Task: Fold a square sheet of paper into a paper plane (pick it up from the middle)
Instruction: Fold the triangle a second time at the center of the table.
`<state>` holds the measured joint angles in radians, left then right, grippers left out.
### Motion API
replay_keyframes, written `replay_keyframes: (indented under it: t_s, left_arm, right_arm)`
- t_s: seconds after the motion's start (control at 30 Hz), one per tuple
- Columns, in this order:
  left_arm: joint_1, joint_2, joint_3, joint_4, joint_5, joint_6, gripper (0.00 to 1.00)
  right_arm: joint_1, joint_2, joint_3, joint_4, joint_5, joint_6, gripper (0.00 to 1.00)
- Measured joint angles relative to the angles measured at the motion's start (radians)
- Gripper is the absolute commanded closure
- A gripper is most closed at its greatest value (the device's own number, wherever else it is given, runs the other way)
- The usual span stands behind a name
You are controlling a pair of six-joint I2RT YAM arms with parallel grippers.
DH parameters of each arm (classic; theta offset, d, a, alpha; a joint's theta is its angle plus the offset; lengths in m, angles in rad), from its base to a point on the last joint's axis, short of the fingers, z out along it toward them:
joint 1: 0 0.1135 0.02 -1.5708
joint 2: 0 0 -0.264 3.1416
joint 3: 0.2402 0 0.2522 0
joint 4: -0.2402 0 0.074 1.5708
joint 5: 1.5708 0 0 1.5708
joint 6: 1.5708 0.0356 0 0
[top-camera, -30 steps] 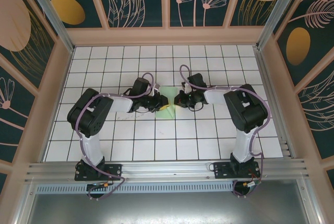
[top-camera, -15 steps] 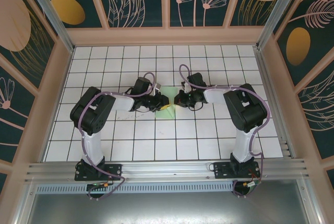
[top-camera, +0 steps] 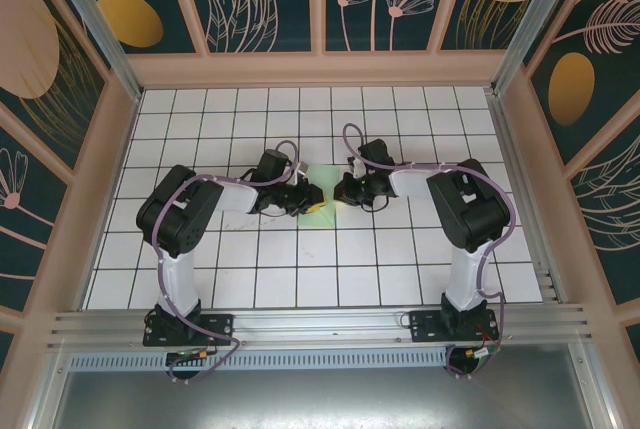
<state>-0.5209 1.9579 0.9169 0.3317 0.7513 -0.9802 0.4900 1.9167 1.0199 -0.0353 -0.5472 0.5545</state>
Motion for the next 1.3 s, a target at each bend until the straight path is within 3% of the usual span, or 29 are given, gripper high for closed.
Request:
replay_keyframes:
  t_s: [1.3]
  left_arm:
    - [-0.014,0.007,0.031,-0.068,-0.029,0.029,0.83]
  right_arm:
    - [0.0,0.011,0.008,0.001,-0.014,-0.026,0.97]
